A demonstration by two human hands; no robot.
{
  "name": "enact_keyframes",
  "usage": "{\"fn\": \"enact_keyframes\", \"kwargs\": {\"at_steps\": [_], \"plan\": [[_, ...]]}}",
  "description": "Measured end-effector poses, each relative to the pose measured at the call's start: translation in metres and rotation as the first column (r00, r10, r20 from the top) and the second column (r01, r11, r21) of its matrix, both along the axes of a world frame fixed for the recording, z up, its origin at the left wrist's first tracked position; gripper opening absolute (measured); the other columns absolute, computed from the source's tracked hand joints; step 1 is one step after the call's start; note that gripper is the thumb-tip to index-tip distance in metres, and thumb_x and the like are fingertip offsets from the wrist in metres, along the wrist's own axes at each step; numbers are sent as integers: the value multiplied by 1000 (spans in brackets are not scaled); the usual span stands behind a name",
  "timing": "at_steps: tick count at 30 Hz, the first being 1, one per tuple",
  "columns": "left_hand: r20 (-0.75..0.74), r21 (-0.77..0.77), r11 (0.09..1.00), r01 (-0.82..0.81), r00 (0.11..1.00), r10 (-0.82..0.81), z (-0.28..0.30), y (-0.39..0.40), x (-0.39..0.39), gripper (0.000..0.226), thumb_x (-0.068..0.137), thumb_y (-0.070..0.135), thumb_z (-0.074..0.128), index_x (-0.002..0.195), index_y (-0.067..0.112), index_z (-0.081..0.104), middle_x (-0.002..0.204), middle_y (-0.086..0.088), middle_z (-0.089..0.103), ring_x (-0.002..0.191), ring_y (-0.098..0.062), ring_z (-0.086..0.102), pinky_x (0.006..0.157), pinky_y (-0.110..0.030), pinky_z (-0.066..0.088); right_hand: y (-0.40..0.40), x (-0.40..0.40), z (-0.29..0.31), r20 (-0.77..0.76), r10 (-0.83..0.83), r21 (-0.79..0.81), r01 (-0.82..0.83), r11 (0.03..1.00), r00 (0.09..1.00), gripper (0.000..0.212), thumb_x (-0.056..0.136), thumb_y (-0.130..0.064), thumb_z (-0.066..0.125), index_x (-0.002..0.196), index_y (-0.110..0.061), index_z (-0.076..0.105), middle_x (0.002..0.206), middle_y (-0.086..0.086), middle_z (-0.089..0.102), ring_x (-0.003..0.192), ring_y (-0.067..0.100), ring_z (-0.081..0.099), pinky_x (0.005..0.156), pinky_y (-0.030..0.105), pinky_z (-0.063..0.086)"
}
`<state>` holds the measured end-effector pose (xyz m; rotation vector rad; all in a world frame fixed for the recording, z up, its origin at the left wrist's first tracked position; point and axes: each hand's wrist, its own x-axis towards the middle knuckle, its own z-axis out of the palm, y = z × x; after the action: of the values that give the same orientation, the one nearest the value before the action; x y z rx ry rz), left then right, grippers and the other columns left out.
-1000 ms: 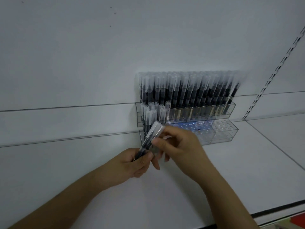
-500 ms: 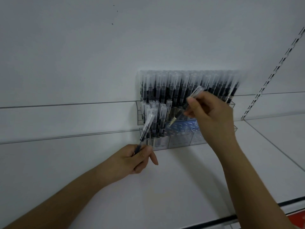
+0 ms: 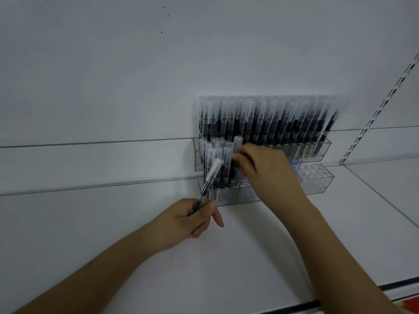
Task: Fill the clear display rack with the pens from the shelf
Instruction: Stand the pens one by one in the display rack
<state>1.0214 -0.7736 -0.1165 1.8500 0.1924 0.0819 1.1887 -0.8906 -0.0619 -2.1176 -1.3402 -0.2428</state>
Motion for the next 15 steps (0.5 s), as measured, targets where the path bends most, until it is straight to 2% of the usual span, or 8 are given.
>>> {"fn": "enact_keyframes", "kwargs": {"at_steps": [3, 6, 8, 9, 10, 12, 13, 15], "plan": [[1, 20, 1000, -11, 1000, 11, 0, -1, 0, 43, 100, 41, 38, 87, 12, 68, 54, 1, 42, 52, -10, 39, 56, -18, 38, 4, 0, -6, -15, -24, -83, 23, 996, 1000, 29, 101, -32, 49, 100, -9, 65, 87, 9, 69, 80, 25, 64, 73, 38, 50], [1, 24, 1000, -17, 1000, 17, 1, -1, -2, 43, 99, 41, 38, 87, 14, 68, 55, 2, 42, 52, -10, 40, 56, -17, 38, -7, 0, -9, 7, -78, -104, 78, 992, 997, 32, 100, -39, 49, 93, -12, 65, 76, 1, 63, 70, 19, 62, 62, 30, 46], [2, 25, 1000, -17, 1000, 17, 2, -2, -2, 43, 99, 41, 38, 87, 13, 68, 55, 2, 42, 52, -9, 40, 56, -18, 38, -23, -8, -8, -49, -143, 54, 146, 988, 988, 34, 97, -44, 51, 84, -16, 66, 69, -5, 63, 61, 12, 61, 59, 28, 49], [4, 26, 999, -19, 1000, 19, 2, -3, -2, 42, 99, 40, 38, 87, 12, 68, 54, 3, 42, 52, -8, 40, 56, -18, 38, -30, -16, -8, -129, -142, 144, 160, 977, 981, 33, 95, -46, 52, 81, -19, 67, 66, -6, 65, 58, 10, 62, 59, 27, 51], [5, 24, 999, -23, 1000, 23, 1, -4, -2, 42, 99, 40, 39, 87, 12, 68, 55, 3, 42, 52, -8, 40, 56, -18, 38, -34, -26, -6, -250, -94, 199, 147, 969, 964, 30, 91, -47, 56, 79, -23, 69, 66, -5, 66, 57, 9, 62, 58, 24, 51], [4, 22, 999, -34, 999, 34, 0, -8, -2, 40, 99, 38, 40, 86, 13, 68, 55, 4, 43, 52, -9, 40, 54, -19, 36, -33, -48, -6, -495, 79, 237, 47, 970, 865, 18, 86, -42, 66, 80, -26, 71, 67, -3, 68, 55, 8, 62, 53, 19, 50], [3, 31, 999, -41, 999, 41, -1, -10, -2, 38, 99, 36, 41, 84, 16, 69, 56, 3, 43, 52, -9, 40, 53, -19, 36, -29, -55, -8, -542, 140, 237, -8, 971, 829, 14, 85, -37, 69, 81, -24, 72, 68, -3, 69, 55, 8, 62, 53, 18, 50], [-4, 86, 994, -62, 998, 62, -2, -13, -2, 36, 101, 32, 42, 77, 29, 69, 56, 4, 47, 51, -8, 43, 52, -18, 37, -22, -64, -13, -531, 206, 239, -88, 967, 822, 16, 88, -29, 70, 81, -15, 71, 66, -6, 69, 52, 13, 63, 52, 20, 51]]}}
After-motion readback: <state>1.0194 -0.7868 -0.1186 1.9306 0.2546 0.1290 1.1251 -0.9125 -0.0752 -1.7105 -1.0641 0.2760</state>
